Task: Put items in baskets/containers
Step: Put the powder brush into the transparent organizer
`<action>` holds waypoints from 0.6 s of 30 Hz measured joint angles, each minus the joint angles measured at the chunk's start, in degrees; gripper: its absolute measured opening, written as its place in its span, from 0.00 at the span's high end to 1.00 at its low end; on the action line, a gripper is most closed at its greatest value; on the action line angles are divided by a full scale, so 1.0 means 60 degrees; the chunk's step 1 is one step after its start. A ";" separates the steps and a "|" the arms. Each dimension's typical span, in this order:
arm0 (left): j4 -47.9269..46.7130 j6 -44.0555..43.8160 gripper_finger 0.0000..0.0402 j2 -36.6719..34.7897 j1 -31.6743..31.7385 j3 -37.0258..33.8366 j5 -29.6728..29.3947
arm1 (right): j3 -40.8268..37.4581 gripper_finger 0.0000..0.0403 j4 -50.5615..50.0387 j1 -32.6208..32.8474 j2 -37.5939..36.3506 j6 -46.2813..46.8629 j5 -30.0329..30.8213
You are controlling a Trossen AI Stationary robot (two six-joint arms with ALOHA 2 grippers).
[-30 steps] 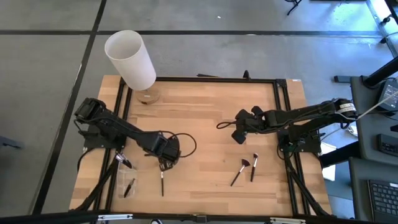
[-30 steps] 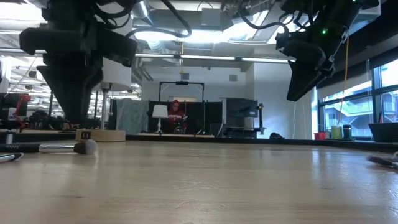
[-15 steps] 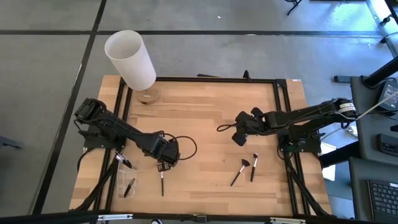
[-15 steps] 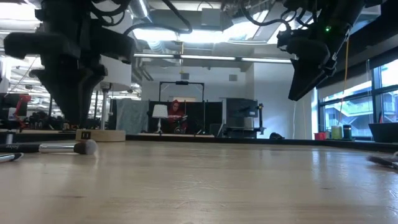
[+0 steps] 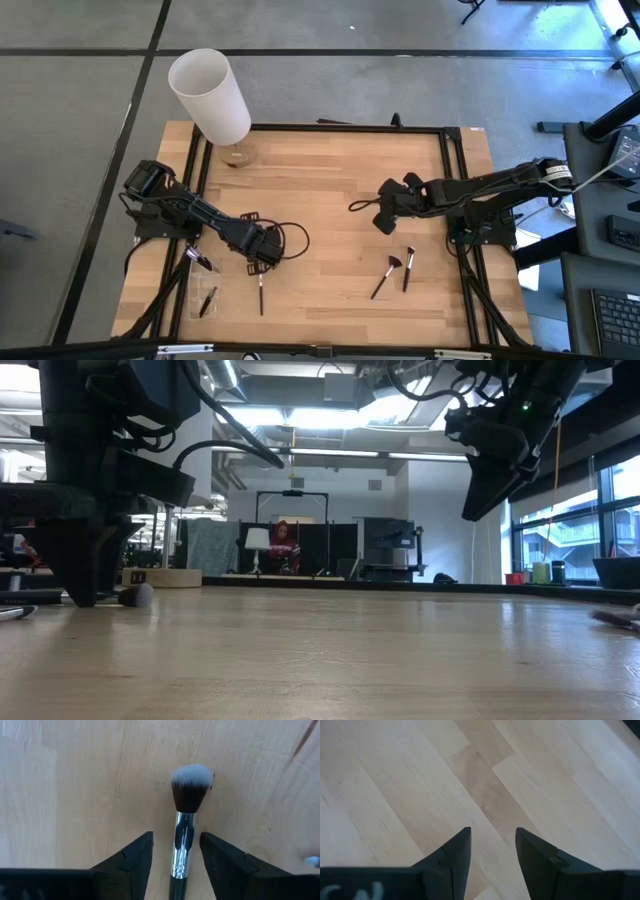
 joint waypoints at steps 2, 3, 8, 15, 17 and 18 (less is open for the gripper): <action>0.0039 0.0002 0.62 0.0007 0.0000 0.0000 -0.0049 | 0.0000 0.62 0.0050 0.0000 0.0000 0.0000 0.0005; 0.0062 0.0001 0.64 0.0011 0.0009 0.0000 -0.0046 | 0.0000 0.62 0.0075 0.0000 0.0000 0.0000 0.0008; 0.0188 -0.0010 0.78 0.0027 0.0185 -0.0009 0.0241 | 0.0000 0.62 0.0112 0.0000 0.0000 -0.0011 0.0010; 0.0234 -0.0292 0.88 0.0036 0.0361 -0.0018 0.0382 | 0.0000 0.62 0.0110 0.0000 0.0000 -0.0033 0.0010; 0.0194 -0.0552 0.87 -0.0008 0.0361 0.0031 0.0387 | 0.0000 0.62 0.0110 0.0000 0.0000 -0.0043 0.0014; 0.0061 -0.0749 0.86 0.0001 0.0361 0.0122 0.0425 | -0.0001 0.62 0.0108 0.0000 0.0000 -0.0062 0.0014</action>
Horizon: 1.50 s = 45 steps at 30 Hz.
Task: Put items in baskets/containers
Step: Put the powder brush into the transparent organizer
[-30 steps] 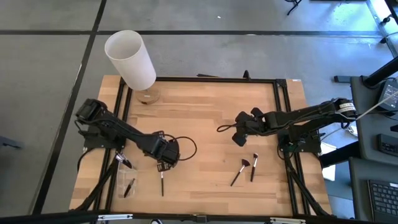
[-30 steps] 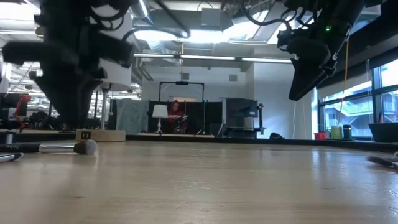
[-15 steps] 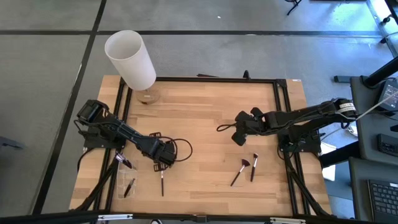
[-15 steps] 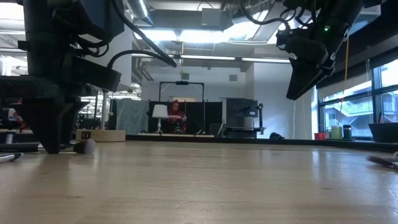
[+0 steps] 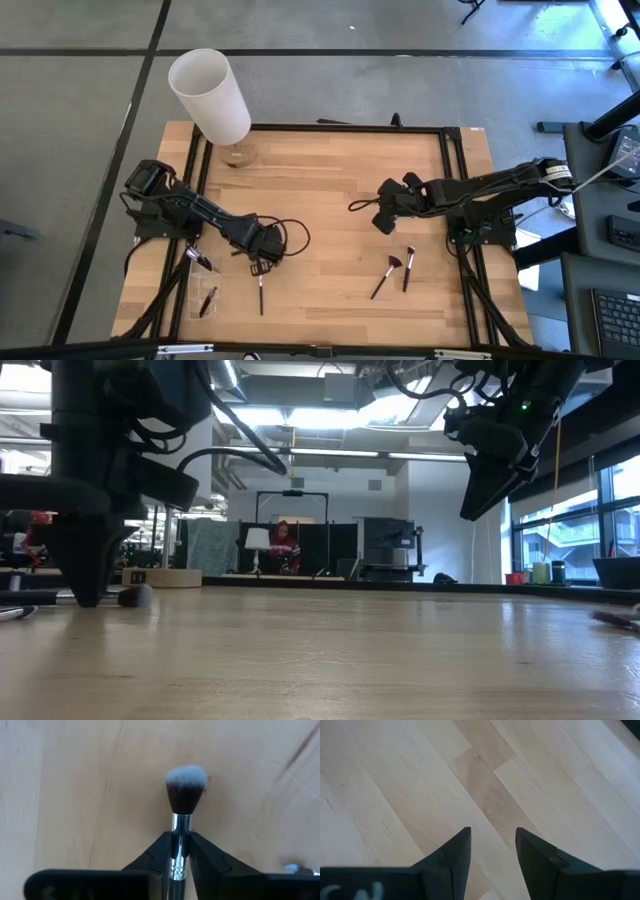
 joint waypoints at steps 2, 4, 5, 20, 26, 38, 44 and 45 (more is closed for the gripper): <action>-0.0497 -0.0502 0.85 0.0005 0.0000 0.0288 -0.0012 | 0.0001 0.62 0.0004 0.0000 0.0000 -0.0007 0.0000; -0.1233 -0.1154 0.83 -0.0095 0.0052 0.0730 -0.0263 | 0.0001 0.62 0.0030 0.0000 0.0000 -0.0006 0.0007; -0.1534 -0.1552 0.83 -0.0192 0.0049 0.1030 -0.0456 | 0.0001 0.62 0.0030 0.0000 0.0000 -0.0004 0.0007; -0.7521 -0.7941 0.84 -0.1188 -0.3204 0.3947 -0.1713 | 0.0001 0.62 0.0038 0.0118 0.0000 0.0083 0.0003; -0.7612 -1.0280 0.85 -0.1097 -0.5069 0.3947 -0.2434 | 0.0001 0.62 0.0061 0.0131 0.0000 0.0142 -0.0004; -0.7618 -1.1958 0.85 -0.0752 -0.7004 0.3947 -0.3856 | 0.0001 0.62 0.0103 0.0131 0.0000 0.0142 -0.0004; -0.7615 -1.2058 0.84 -0.0259 -0.7315 0.3947 -0.3854 | 0.0001 0.62 0.0107 0.0131 0.0000 0.0142 -0.0004; -0.7615 -1.2069 0.83 -0.0197 -0.7328 0.3947 -0.3836 | 0.0001 0.62 0.0107 0.0131 0.0000 0.0142 -0.0004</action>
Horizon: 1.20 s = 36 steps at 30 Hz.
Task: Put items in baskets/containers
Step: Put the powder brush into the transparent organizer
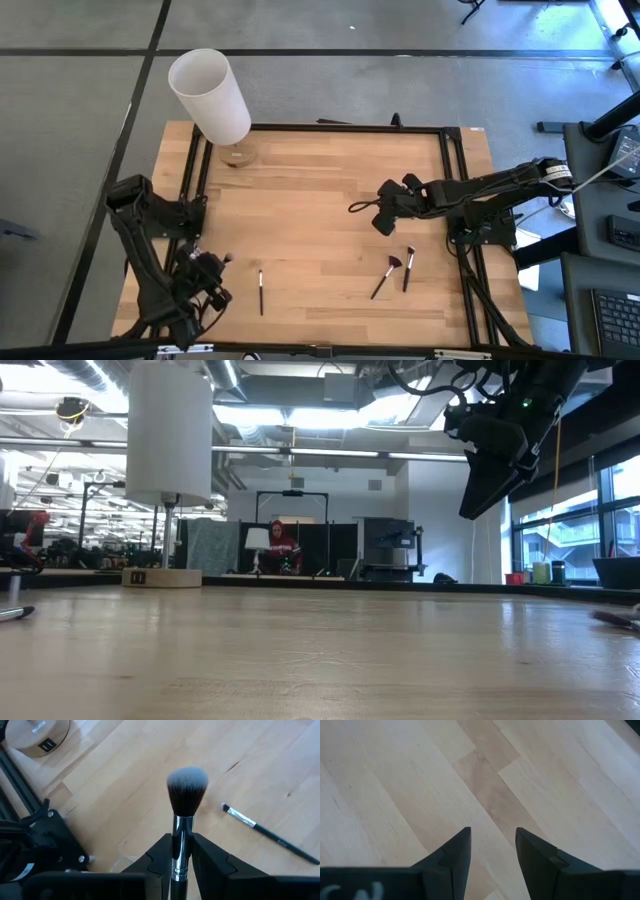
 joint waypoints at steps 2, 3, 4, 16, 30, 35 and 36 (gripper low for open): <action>-0.0003 -0.0053 0.83 0.0113 -0.0002 0.0000 0.0143 | 0.0000 0.62 0.0000 0.0000 0.0000 0.0000 0.0000; 0.0000 -0.0059 0.83 0.0168 -0.0002 -0.0005 0.0242 | 0.0000 0.62 0.0000 0.0000 0.0000 0.0000 0.0000; 0.0003 -0.0056 0.83 0.0217 -0.0002 -0.0040 0.0292 | 0.0000 0.62 0.0000 0.0000 0.0000 0.0000 0.0000; -0.0005 -0.0727 0.78 0.0288 -0.0010 -0.0656 0.1173 | 0.0000 0.62 0.0000 0.0000 0.0000 0.0000 -0.0004; -0.0004 -0.0628 0.57 0.0277 0.0331 -0.0656 0.2229 | 0.0000 0.62 0.0000 0.0000 0.0000 0.0142 -0.0007; -0.0004 -0.0351 0.59 0.0277 0.0330 -0.0659 0.2830 | 0.0000 0.62 0.0000 0.0000 0.0000 0.0079 -0.0004; -0.0004 -0.0215 0.59 0.0277 0.0333 -0.0659 0.2808 | 0.0000 0.62 0.0000 0.0000 0.0000 0.0061 0.0000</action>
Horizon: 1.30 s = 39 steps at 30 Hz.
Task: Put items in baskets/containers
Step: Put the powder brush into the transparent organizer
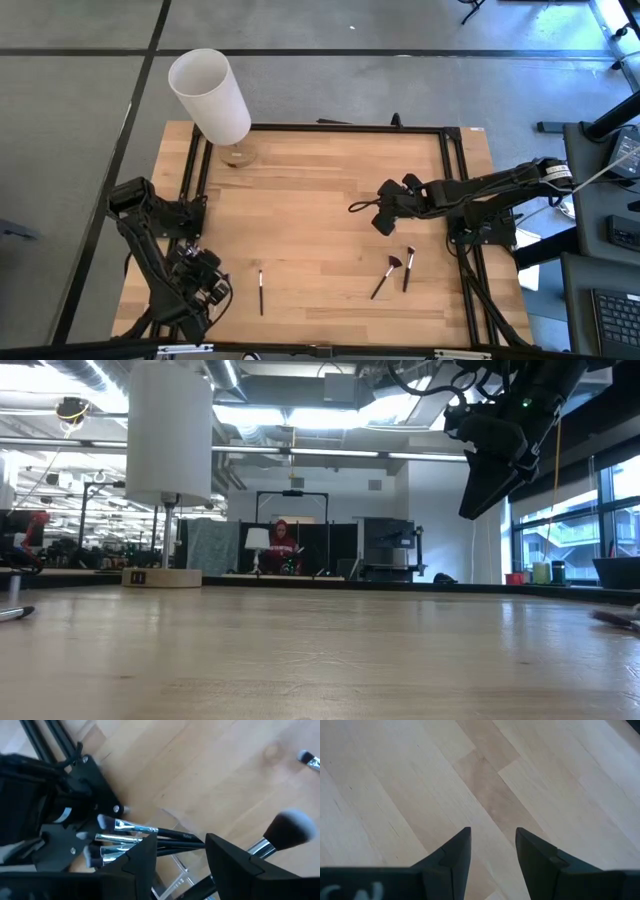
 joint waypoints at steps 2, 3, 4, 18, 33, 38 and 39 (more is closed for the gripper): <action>0.0002 0.0412 0.61 -0.0012 0.0035 0.0000 -0.0025 | 0.0000 0.62 0.0000 -0.0003 0.0000 -0.0030 -0.0001; 0.0007 0.0670 0.61 -0.0047 0.0096 0.0000 -0.0022 | 0.0000 0.62 0.0001 -0.0001 0.0000 -0.0032 -0.0004; 0.0003 0.0959 0.61 -0.0097 0.0179 0.0001 -0.0019 | 0.0000 0.62 0.0004 0.0000 0.0000 -0.0036 0.0000; 0.1013 0.5511 0.55 -0.1646 0.2581 -0.0009 0.0841 | -0.0001 0.62 0.0334 -0.0003 0.0000 -0.0179 -0.0008; 0.3063 1.0165 0.54 -0.1985 0.5007 -0.1253 0.4001 | 0.0000 0.62 0.0022 -0.0004 0.0000 -0.0433 -0.0091; 0.3090 1.0246 0.54 -0.1985 0.5173 -0.1253 0.4236 | 0.0000 0.62 0.0022 -0.0004 0.0000 -0.0433 -0.0090; 0.3105 1.0242 0.54 -0.1985 0.5191 -0.1253 0.4375 | -0.0001 0.62 0.0022 -0.0004 0.0000 -0.0432 -0.0089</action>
